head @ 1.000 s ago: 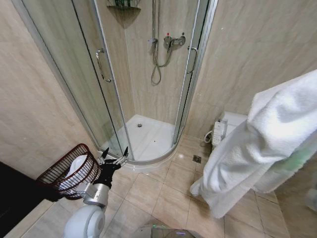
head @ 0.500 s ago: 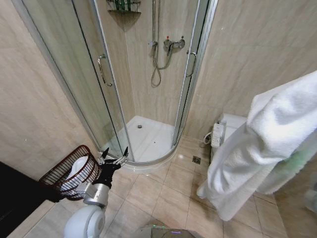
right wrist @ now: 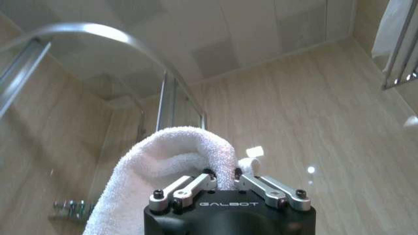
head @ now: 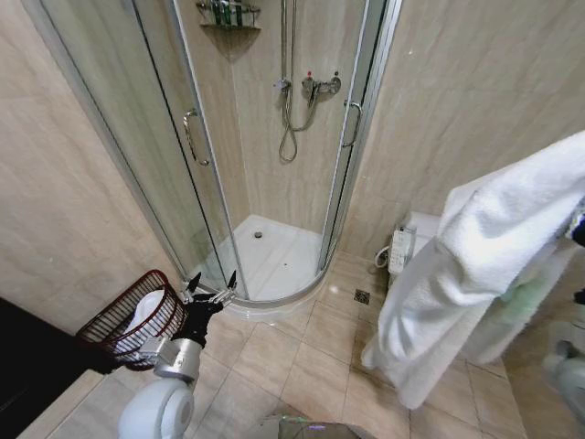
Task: Discard the used towel into the hamper.
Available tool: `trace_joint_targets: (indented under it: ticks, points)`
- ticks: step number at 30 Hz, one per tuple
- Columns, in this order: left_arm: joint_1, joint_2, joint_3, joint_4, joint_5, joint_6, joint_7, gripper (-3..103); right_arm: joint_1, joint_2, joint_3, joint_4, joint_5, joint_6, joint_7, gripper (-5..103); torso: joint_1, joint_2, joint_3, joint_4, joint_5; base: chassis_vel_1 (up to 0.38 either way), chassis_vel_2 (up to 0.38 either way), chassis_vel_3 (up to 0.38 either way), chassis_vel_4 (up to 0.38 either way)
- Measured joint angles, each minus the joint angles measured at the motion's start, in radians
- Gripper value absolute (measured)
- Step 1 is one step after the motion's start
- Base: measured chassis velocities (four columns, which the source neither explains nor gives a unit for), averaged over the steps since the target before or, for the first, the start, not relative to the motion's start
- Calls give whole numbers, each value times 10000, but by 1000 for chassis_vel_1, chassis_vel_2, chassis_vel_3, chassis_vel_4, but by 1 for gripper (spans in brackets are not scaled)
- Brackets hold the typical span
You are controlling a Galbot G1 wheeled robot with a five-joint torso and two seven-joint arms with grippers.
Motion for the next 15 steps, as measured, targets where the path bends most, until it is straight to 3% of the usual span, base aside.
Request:
trace_joint_targets:
  ticks: [8,15]
  points:
    - [0,0,0,0,0,0,0,100,323,-290,228,2,438,30,70,7,170,381,210,3,-2,0,0,0,0]
    - [0,0,0,0,0,0,0,100,241,-41,-248,2,52,35,-77,7,303,691,385,2,1,0,0,0,0]
